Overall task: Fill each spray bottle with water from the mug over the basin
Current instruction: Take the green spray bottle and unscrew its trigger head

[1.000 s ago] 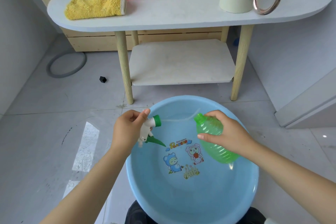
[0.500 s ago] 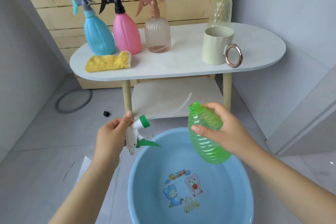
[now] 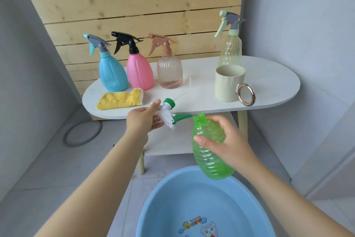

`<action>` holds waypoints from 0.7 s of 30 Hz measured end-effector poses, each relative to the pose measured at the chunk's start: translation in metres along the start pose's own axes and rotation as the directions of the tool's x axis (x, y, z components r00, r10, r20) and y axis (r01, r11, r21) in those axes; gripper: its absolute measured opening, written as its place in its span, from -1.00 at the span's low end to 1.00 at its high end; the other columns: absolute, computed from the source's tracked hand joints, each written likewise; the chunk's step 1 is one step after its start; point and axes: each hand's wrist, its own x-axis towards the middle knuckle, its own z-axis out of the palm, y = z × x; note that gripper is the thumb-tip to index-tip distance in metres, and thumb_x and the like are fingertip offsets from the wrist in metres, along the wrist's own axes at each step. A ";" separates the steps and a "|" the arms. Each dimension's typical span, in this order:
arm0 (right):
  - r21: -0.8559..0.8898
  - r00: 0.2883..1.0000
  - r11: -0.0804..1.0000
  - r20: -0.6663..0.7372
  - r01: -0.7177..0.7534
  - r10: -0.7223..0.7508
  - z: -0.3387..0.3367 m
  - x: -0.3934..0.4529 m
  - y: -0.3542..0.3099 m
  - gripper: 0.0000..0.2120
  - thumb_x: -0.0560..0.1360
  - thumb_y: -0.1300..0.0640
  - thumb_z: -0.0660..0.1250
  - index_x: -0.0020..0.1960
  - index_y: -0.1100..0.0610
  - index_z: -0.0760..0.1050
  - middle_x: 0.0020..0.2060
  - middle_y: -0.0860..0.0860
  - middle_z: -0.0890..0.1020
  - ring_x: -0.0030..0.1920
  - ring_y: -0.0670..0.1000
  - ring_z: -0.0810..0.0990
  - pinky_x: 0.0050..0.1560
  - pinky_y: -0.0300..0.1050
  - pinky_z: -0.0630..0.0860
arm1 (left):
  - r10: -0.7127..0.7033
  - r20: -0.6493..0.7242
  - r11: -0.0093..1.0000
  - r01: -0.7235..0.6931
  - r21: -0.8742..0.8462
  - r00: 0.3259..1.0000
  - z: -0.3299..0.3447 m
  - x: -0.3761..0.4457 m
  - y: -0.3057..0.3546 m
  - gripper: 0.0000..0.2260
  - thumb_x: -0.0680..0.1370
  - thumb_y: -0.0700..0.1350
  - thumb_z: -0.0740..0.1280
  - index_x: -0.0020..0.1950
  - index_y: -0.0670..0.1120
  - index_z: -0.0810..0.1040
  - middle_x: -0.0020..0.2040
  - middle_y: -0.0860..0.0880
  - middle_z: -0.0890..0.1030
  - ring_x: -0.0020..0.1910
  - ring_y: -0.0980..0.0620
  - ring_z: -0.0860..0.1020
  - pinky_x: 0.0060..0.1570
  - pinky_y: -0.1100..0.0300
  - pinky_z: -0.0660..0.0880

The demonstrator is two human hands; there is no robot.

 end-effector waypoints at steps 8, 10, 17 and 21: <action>0.023 0.999 0.999 0.000 -0.047 0.047 -0.003 0.009 0.017 -0.48 0.22 -0.19 0.48 0.13 -0.13 0.43 -0.07 -0.24 0.61 -0.06 -0.34 0.54 -0.09 -0.49 0.39 | -0.056 -0.002 0.993 0.056 0.107 0.998 0.042 0.061 0.016 -0.71 0.43 -0.04 0.49 -0.27 -0.21 0.50 -0.24 -0.15 0.62 -0.22 -0.10 0.62 0.00 0.00 0.60; 0.004 0.998 0.998 0.002 -0.062 0.062 -0.006 0.009 0.022 -0.51 0.28 -0.12 0.51 0.14 -0.12 0.43 -0.05 -0.24 0.60 -0.05 -0.35 0.53 -0.09 -0.49 0.38 | -0.036 0.034 0.992 0.032 0.121 0.999 0.049 0.063 0.018 -0.73 0.45 -0.09 0.48 -0.27 -0.22 0.47 -0.29 -0.13 0.58 -0.19 -0.12 0.62 0.08 -0.06 0.57; 0.011 0.998 0.998 -0.023 -0.059 0.059 -0.008 0.005 0.025 -0.60 0.37 -0.10 0.44 0.14 -0.12 0.39 -0.08 -0.27 0.57 -0.12 -0.46 0.49 -0.21 -0.58 0.33 | 0.143 0.095 0.936 -0.165 0.310 0.985 0.049 0.024 0.008 -0.78 0.50 -0.14 0.36 -0.34 -0.13 0.47 -0.50 0.06 0.46 -0.34 -0.01 0.49 0.14 -0.14 0.52; 0.054 0.998 0.997 -0.025 -0.051 0.052 -0.012 0.004 0.022 -0.66 0.42 -0.16 0.33 0.14 -0.15 0.36 -0.04 -0.30 0.55 -0.07 -0.49 0.46 -0.16 -0.61 0.30 | 0.186 0.299 0.899 -0.285 0.332 0.936 0.045 -0.033 0.002 -0.90 0.53 -0.13 0.35 -0.06 0.07 0.60 -0.14 0.09 0.61 -0.15 0.11 0.55 0.11 0.02 0.52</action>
